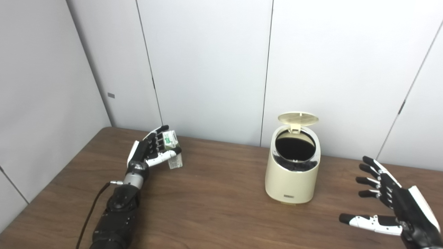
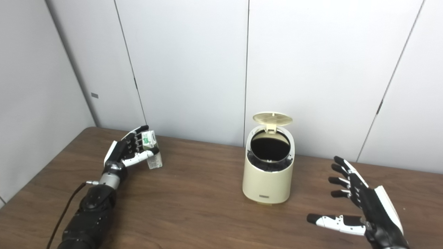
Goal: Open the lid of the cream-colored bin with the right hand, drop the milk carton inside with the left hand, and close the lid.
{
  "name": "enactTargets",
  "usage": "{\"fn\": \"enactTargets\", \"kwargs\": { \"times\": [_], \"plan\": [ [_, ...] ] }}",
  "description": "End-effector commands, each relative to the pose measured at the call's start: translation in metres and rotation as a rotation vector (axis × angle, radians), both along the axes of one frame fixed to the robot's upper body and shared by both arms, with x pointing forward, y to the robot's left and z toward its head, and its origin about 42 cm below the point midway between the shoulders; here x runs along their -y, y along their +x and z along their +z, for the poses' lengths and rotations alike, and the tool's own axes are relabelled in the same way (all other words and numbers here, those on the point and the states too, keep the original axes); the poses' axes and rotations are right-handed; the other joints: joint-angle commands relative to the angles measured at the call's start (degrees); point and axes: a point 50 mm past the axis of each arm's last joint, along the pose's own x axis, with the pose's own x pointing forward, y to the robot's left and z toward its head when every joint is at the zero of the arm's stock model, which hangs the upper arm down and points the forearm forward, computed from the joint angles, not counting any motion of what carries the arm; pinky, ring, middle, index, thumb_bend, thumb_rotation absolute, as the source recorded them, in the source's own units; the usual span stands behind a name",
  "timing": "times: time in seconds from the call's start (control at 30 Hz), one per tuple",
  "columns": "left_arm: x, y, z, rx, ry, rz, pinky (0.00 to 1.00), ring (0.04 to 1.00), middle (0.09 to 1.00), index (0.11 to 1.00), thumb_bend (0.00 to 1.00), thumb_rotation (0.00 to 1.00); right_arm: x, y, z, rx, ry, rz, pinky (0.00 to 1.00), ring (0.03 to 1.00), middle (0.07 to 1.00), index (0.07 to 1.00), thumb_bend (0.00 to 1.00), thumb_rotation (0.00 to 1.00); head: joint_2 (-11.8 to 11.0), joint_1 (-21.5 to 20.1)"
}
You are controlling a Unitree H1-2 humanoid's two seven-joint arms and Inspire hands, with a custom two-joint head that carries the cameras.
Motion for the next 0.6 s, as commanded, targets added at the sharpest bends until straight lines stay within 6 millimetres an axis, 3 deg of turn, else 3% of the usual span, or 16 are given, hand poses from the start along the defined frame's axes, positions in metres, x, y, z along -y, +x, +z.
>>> {"fn": "enactTargets", "kwargs": {
  "times": [0.0,0.33,0.57],
  "plan": [
    [-0.003,0.015,0.031,0.098,0.005,0.007,0.78,0.802,0.839,0.872,0.84,0.18,0.002,-0.002,0.019,0.079,-0.012,0.009,0.67,0.817,0.902,0.923,0.72,0.0,0.1,0.0],
    [-0.001,0.014,0.024,0.079,0.005,0.014,0.76,0.786,0.805,0.84,0.86,0.18,0.001,-0.007,0.023,0.077,-0.026,-0.011,0.65,0.798,0.886,0.913,0.74,0.0,0.6,-0.3],
    [-0.001,0.011,0.017,0.062,0.002,0.032,0.73,0.765,0.792,0.817,0.82,0.11,0.0,-0.011,0.024,0.073,-0.016,-0.012,0.65,0.805,0.892,0.918,0.71,0.0,0.9,-0.2]
  ]
}}
